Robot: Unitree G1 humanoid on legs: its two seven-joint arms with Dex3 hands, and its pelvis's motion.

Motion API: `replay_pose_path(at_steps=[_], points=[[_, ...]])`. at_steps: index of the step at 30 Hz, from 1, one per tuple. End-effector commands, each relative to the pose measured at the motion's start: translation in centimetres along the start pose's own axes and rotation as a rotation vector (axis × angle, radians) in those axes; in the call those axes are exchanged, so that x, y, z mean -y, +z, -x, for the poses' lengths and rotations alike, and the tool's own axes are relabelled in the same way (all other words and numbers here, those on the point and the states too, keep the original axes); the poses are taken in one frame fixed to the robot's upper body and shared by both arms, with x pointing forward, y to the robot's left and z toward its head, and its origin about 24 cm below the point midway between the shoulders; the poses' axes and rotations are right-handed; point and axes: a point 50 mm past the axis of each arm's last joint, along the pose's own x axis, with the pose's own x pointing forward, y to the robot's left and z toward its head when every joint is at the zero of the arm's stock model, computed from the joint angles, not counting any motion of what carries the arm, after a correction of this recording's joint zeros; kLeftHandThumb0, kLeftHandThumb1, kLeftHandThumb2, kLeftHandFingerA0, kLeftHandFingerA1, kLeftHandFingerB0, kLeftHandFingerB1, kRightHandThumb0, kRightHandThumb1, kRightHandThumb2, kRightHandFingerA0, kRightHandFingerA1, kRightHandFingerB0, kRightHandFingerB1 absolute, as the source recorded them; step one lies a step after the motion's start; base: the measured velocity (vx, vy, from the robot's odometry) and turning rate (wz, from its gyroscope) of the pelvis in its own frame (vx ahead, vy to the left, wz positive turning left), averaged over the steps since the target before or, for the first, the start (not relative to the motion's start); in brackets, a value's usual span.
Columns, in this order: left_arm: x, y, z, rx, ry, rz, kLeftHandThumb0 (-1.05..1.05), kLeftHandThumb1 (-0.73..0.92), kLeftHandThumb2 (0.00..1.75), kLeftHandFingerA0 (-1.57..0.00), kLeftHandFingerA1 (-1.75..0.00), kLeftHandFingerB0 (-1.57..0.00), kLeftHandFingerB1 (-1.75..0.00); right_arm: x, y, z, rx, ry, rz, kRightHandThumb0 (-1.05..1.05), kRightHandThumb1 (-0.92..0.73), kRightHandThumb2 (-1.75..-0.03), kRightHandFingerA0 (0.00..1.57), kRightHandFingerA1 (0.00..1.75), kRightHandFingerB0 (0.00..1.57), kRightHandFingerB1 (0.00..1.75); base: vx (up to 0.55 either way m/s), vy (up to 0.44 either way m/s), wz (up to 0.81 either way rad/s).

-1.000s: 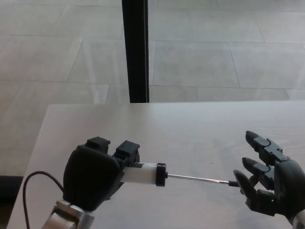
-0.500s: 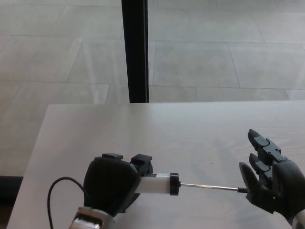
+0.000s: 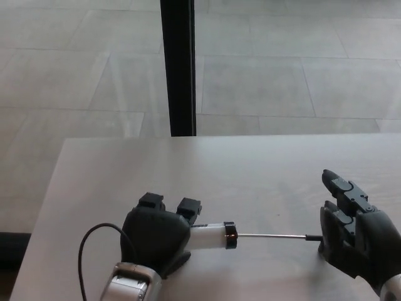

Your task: The robot uses its left hand to lift the air pump kept on the middle of the desk and use the right hand to pull out the handle

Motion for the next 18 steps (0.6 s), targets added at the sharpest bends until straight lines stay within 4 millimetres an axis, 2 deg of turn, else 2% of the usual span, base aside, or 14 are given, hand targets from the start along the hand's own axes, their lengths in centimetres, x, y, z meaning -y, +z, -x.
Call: replay_pose_path(at_steps=[1,3,4,5,6,8,9,10,11,14,15,16,17,18], points=[[4.1,-4.3,2.5,-0.222,-0.601,-0.287,-0.74,0.42,0.84,-0.02,-0.4,-0.09,-0.42,1.6,0.0,0.6,0.051,-0.165,-0.037,-0.97,-0.78,-1.11,0.0,0.14,0.11,0.07,0.0,0.0,0.0],[3.9,-4.3,2.4,-0.16,-0.535,-0.302,-0.82,0.46,0.85,-0.02,-0.42,-0.09,-0.43,1.5,0.0,0.6,0.053,-0.164,-0.036,-0.97,-0.78,-1.1,0.0,0.14,0.11,0.07,0.0,0.0,0.0],[3.8,-4.2,2.5,-0.13,-0.483,-0.289,-0.74,0.51,0.55,-0.02,-0.53,-0.16,-0.37,1.5,0.0,0.6,0.056,-0.16,-0.036,-0.97,-0.78,-1.1,0.0,0.14,0.11,0.06,0.0,0.0,0.0],[3.7,-4.2,2.5,-0.103,-0.457,-0.29,-0.74,0.41,0.82,-0.04,-0.48,-0.09,-0.46,1.5,0.0,0.6,0.058,-0.159,-0.037,-0.96,-0.78,-1.1,0.0,0.13,0.11,0.07,0.0,0.0,0.0],[3.4,-4.2,2.4,-0.05,-0.434,-0.311,-0.73,0.42,0.85,-0.01,-0.34,-0.08,-0.39,1.4,-0.1,0.6,0.062,-0.161,-0.043,-0.95,-0.77,-1.09,0.0,0.13,0.12,0.1,0.0,0.0,0.0],[3.1,-4.2,2.4,-0.031,-0.421,-0.306,-0.74,0.43,0.86,-0.01,-0.29,-0.08,-0.37,1.4,0.0,0.6,0.064,-0.163,-0.033,-0.94,-0.77,-1.09,0.0,0.14,0.13,0.11,0.0,0.0,0.0],[3.1,-4.2,2.3,-0.03,-0.422,-0.305,-0.78,0.45,0.86,-0.01,-0.2,-0.03,-0.31,1.4,0.0,0.6,0.064,-0.164,-0.033,-0.94,-0.76,-1.09,0.0,0.14,0.14,0.12,0.0,0.0,0.0],[2.7,-4.3,2.2,-0.014,-0.416,-0.294,-0.83,0.47,0.88,0.0,-0.12,-0.12,-0.18,1.5,0.0,0.6,0.07,-0.166,-0.033,-0.95,-0.77,-1.1,0.0,0.14,0.12,0.09,0.0,0.0,0.0],[2.3,-4.4,2.2,0.01,-0.401,-0.278,-0.82,0.47,0.88,0.0,-0.1,-0.13,-0.15,1.5,0.1,0.6,0.079,-0.167,-0.032,-1.0,-0.8,-1.1,0.0,0.09,0.14,0.04,0.0,0.0,0.0],[2.1,-4.4,2.2,0.017,-0.397,-0.272,-0.82,0.47,0.88,0.0,-0.1,-0.13,-0.15,1.5,0.2,0.6,0.081,-0.169,-0.028,-1.0,-0.8,-1.1,0.0,0.09,0.14,0.04,0.0,0.0,0.0],[1.8,-4.5,2.2,0.026,-0.394,-0.26,-0.79,0.55,0.58,0.0,-0.1,0.0,-0.29,1.6,0.2,0.6,0.082,-0.172,-0.03,-1.04,-0.82,-1.11,0.0,0.07,0.12,0.0,0.0,0.0,0.0],[0.1,-4.9,1.1,0.02,-0.34,-0.141,-0.84,0.47,0.87,0.0,-0.11,0.0,0.0,2.4,1.1,0.0,0.105,-0.179,-0.022,-0.94,-0.79,-1.12,0.0,0.17,0.01,0.07,0.0,0.0,0.0],[-0.1,-5.0,1.0,0.02,-0.334,-0.128,-0.84,0.47,0.87,0.0,-0.11,0.0,0.0,2.5,1.2,-0.1,0.108,-0.179,-0.021,-0.94,-0.79,-1.12,0.0,0.17,0.01,0.07,0.0,0.0,0.0],[-1.2,-5.3,0.8,0.004,-0.337,0.02,-0.85,0.45,0.82,0.0,-0.01,0.0,-0.03,3.0,1.5,0.0,0.115,-0.184,-0.015,-0.97,-0.8,-1.13,0.0,0.16,0.0,0.06,0.0,0.0,0.0]])
